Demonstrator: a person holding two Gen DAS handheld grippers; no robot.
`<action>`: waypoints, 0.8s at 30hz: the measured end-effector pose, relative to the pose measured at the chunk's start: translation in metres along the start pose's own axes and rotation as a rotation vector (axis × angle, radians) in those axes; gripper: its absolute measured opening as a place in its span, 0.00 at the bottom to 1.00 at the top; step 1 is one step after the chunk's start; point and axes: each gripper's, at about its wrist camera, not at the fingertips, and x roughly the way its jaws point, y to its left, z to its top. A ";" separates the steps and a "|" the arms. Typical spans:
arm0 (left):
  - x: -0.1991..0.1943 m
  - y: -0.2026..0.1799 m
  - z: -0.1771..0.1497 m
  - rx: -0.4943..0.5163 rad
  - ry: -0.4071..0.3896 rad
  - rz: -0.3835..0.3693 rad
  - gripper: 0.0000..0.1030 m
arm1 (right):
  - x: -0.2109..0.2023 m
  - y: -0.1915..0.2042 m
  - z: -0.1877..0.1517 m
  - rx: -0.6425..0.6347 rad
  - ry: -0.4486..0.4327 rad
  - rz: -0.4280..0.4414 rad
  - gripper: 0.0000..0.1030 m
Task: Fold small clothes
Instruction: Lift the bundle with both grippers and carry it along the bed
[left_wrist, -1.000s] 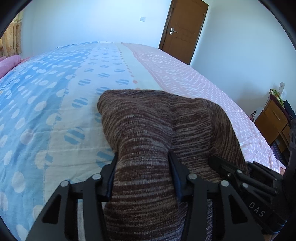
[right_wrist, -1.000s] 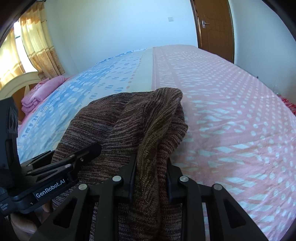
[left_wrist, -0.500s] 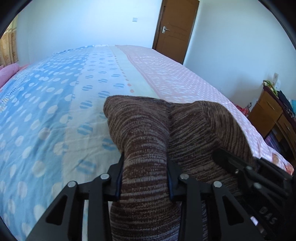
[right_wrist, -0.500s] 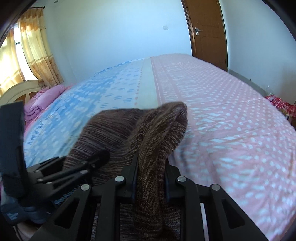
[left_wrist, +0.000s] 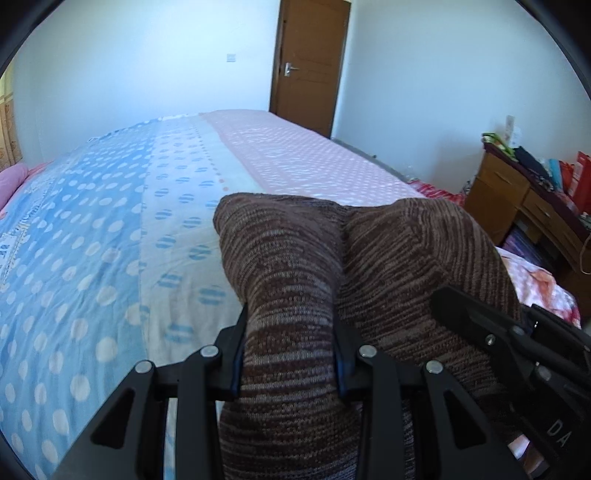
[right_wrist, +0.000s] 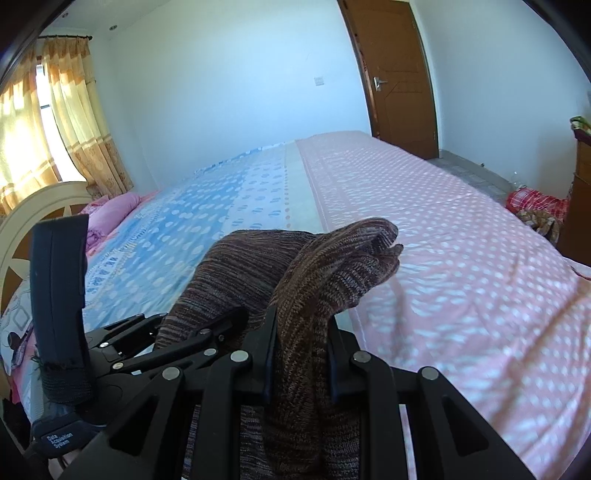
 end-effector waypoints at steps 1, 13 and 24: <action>-0.005 -0.004 -0.001 0.003 -0.001 -0.015 0.35 | -0.011 -0.001 -0.002 0.002 -0.010 -0.004 0.21; -0.023 -0.064 -0.018 0.067 0.006 -0.151 0.35 | -0.092 -0.038 -0.032 0.058 -0.072 -0.080 0.21; 0.021 -0.119 0.017 0.144 -0.028 -0.185 0.35 | -0.089 -0.098 -0.005 0.089 -0.128 -0.173 0.21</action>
